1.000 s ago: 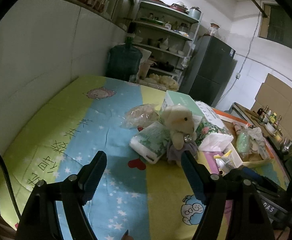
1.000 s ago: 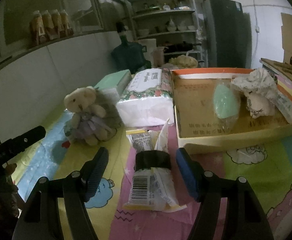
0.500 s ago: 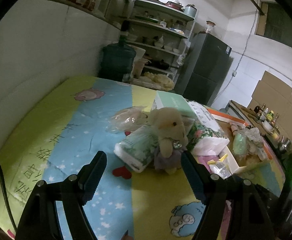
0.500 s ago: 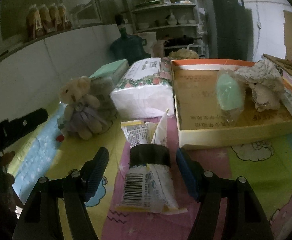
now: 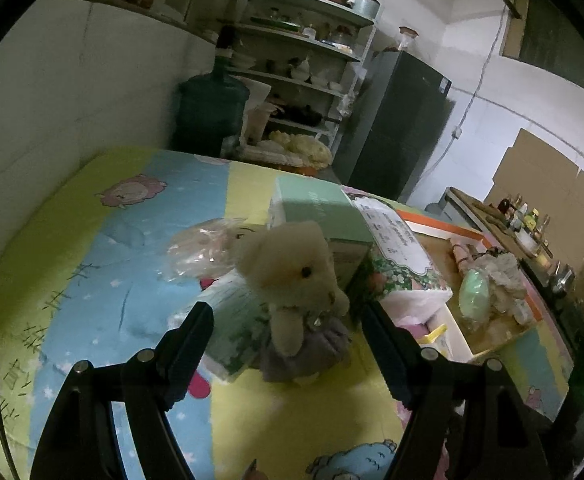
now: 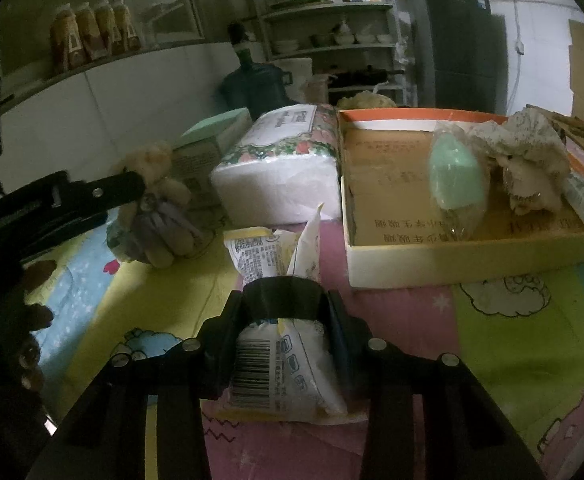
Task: Organize soft objects
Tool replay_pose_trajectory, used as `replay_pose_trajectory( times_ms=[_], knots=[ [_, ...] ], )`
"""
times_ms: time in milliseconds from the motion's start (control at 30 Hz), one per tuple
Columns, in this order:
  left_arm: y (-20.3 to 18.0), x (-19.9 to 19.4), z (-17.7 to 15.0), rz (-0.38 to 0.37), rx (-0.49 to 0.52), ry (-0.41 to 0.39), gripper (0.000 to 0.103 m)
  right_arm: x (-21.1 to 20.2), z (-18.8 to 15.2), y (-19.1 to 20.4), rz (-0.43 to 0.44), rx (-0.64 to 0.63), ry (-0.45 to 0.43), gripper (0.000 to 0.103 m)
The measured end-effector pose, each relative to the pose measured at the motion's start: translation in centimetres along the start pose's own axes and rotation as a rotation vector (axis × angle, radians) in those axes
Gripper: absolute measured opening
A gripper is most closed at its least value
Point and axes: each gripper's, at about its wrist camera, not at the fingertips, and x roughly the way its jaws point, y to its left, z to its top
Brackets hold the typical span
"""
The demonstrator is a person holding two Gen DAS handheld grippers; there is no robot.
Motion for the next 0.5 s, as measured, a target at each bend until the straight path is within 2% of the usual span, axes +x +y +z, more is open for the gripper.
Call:
replay_pose_trajectory(
  times_ms=[100,233,433,500],
  knots=[
    [-0.5,1.1,0.1,0.009,0.006,0.017,0.076,0.0,0.0,-0.1,0.005,0.001,-0.002,0.041],
    [-0.5,1.9,0.0,0.022,0.005,0.025,0.067,0.0,-0.1,-0.3,0.02,0.006,-0.009,0.04],
    [-0.2,2.5,0.0,-0.008,-0.01,0.033,0.035,0.0,-0.2,-0.7,0.038,0.012,-0.014,0.04],
    [-0.3,2.3,0.0,-0.017,-0.013,0.027,0.035,-0.1,-0.2,-0.7,0.043,0.014,-0.014,0.04]
  ],
)
